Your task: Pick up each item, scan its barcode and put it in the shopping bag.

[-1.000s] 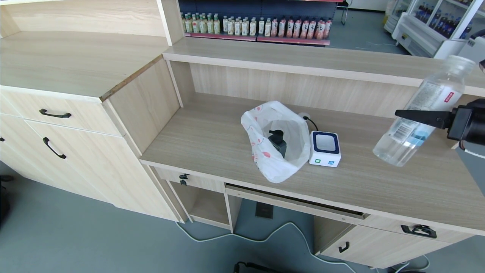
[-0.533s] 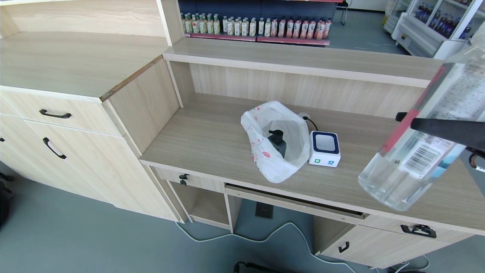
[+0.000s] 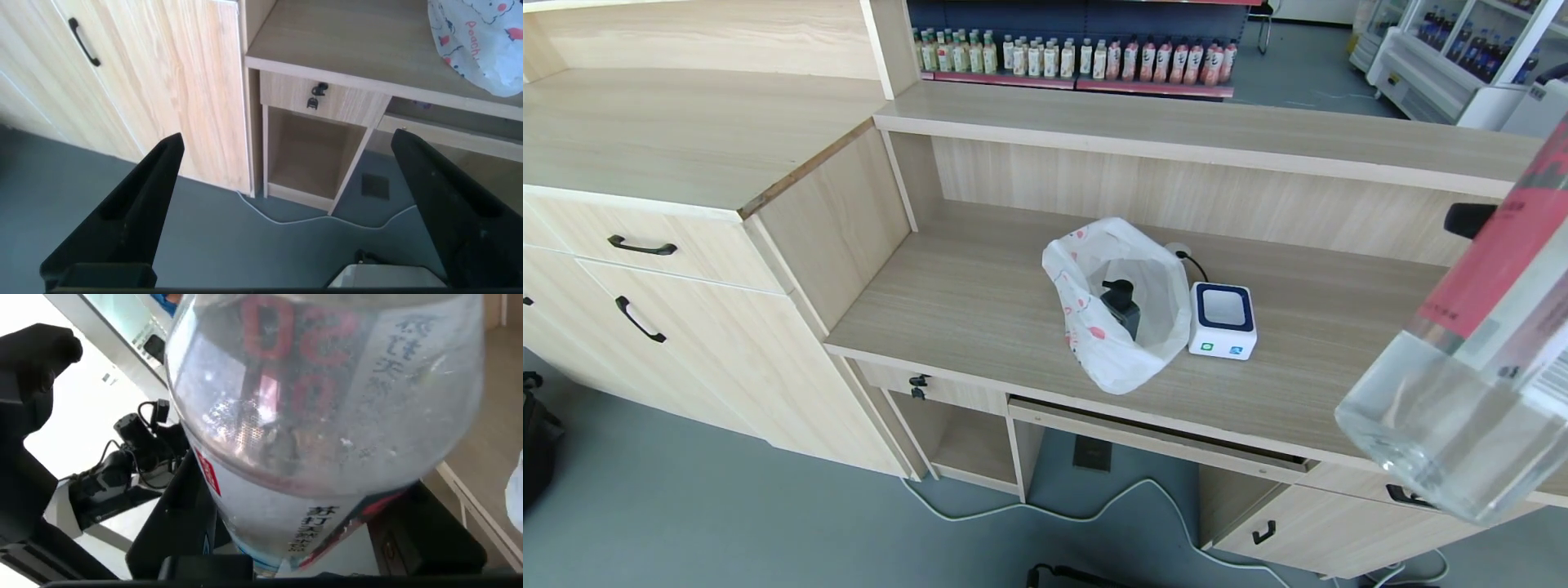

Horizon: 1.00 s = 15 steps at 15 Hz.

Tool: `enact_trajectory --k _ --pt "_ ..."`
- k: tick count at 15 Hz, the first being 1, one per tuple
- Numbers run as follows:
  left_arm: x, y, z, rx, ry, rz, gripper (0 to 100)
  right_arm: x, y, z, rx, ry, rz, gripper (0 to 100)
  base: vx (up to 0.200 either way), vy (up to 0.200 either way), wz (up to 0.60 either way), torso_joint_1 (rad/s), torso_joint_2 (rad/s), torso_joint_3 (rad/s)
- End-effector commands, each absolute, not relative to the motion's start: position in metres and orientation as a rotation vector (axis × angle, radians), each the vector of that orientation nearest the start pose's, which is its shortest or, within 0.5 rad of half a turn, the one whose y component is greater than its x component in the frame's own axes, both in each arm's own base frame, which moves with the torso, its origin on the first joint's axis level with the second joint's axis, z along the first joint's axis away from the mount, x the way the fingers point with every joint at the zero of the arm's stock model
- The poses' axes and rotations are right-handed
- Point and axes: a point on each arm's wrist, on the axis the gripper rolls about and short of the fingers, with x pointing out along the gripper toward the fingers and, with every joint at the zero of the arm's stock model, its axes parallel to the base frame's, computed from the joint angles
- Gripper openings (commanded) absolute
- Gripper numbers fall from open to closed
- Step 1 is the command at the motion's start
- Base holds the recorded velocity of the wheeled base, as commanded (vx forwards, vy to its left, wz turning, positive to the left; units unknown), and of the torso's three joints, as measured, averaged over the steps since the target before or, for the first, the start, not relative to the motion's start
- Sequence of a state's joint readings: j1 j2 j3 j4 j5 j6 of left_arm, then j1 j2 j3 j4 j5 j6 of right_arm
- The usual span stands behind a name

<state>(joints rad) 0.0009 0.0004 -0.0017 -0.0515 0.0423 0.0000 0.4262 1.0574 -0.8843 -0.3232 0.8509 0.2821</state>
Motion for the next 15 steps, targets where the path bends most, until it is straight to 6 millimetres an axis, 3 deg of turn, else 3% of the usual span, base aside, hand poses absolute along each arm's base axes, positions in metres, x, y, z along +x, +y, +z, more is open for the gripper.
enact_trajectory --k 1,5,15 --pt "-0.023 0.001 0.081 -0.001 -0.054 0.044 100 0.11 0.071 0.321 0.205 0.015 1.304 0 0.0 0.0 0.0 0.0 0.0 0.0" --pt "-0.023 0.001 0.081 -0.001 -0.054 0.044 100 0.103 0.078 0.325 0.214 0.048 1.365 0 0.0 0.0 0.0 0.0 0.0 0.0" --pt "-0.023 0.001 0.081 -0.001 -0.054 0.044 100 0.082 0.067 0.333 0.223 0.126 1.369 0 0.0 0.0 0.0 0.0 0.0 0.0"
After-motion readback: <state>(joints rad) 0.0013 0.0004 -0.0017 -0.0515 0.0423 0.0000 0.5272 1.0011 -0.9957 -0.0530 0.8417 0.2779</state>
